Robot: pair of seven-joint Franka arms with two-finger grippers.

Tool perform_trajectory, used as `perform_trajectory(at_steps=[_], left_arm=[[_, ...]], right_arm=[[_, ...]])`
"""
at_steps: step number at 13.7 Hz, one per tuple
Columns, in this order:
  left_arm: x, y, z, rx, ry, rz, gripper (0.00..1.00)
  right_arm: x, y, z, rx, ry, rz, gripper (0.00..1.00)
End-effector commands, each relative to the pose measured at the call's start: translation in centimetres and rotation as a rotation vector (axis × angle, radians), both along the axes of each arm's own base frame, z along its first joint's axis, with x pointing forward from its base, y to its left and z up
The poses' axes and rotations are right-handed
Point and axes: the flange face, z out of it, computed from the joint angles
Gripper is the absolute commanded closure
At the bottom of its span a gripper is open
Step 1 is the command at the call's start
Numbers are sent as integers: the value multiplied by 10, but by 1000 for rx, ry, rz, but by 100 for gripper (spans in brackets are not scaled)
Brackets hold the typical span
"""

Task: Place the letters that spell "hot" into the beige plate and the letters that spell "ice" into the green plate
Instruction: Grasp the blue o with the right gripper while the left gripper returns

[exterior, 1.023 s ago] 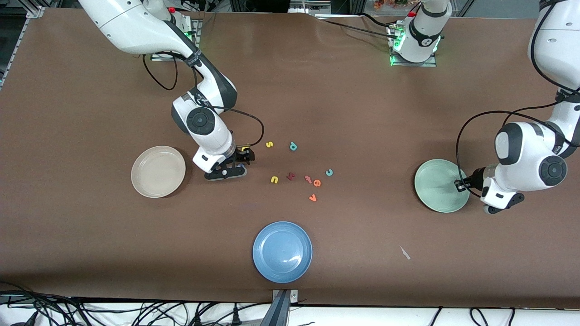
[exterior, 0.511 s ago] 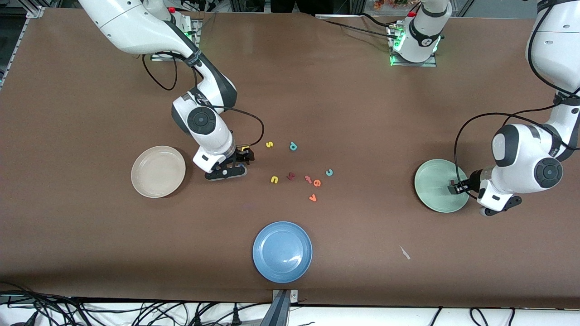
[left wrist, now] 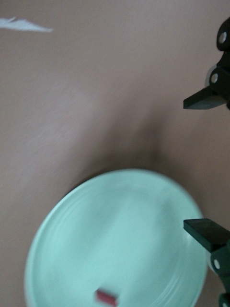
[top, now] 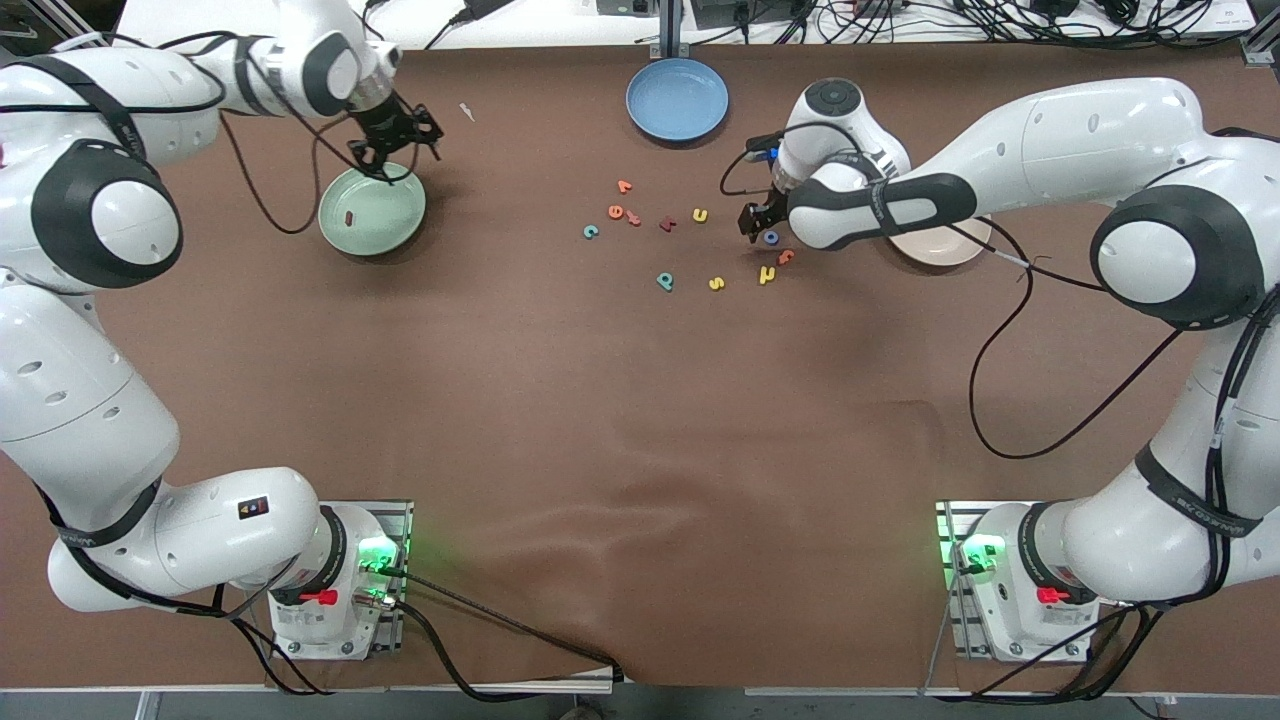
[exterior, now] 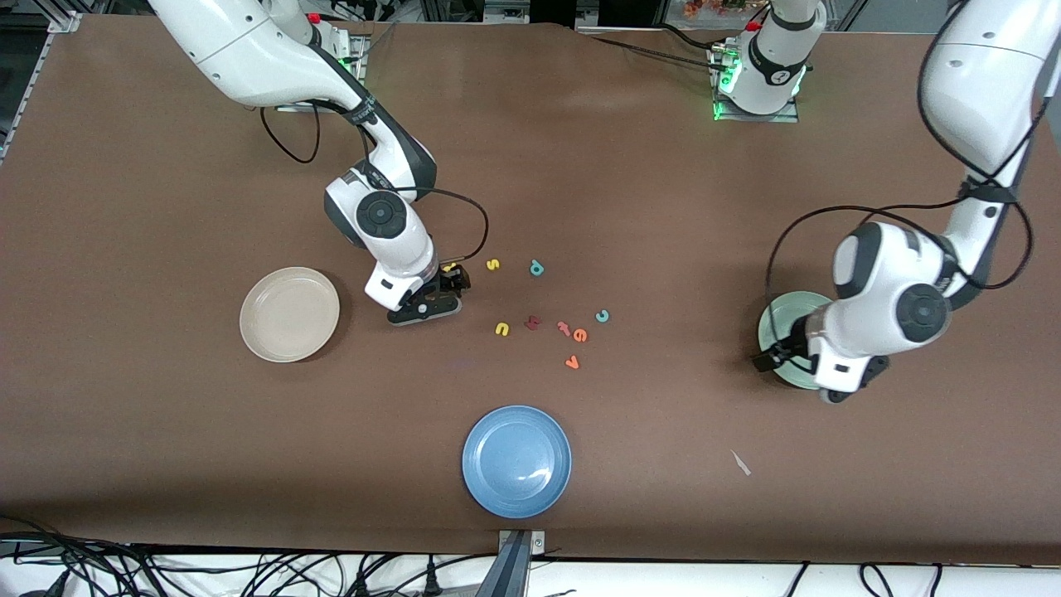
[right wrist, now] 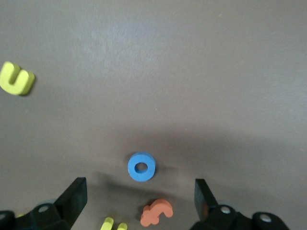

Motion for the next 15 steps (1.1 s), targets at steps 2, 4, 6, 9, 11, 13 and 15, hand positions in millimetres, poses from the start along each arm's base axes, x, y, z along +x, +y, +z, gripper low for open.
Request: perform_trajectory(at_steps=[2,4,6,9,11,13,15], left_arm=[[-16,-87,9,31,-4,85,0],[-31,-131,2,23,-10,80,0],[-48,-180,-6,12,-32,83,0],[-71,-222,-22,17,-15,35,1],[-79,-239,-30,-7,-38,35,3],[-89,-258,-41,-14,-47,28,4],[-95,-263,-54,27,-59,19,4]], right_arm=[[-4,0,-10,-22,-29,54,1],[-4,2,-10,-13,-35,56,1],[-6,5,-17,-2,-48,76,1],[-6,3,-23,0,-45,74,1],[-4,0,-24,-4,-47,72,13],[-2,-4,-26,-11,-48,80,30],[-1,-6,-26,-16,-48,84,47]])
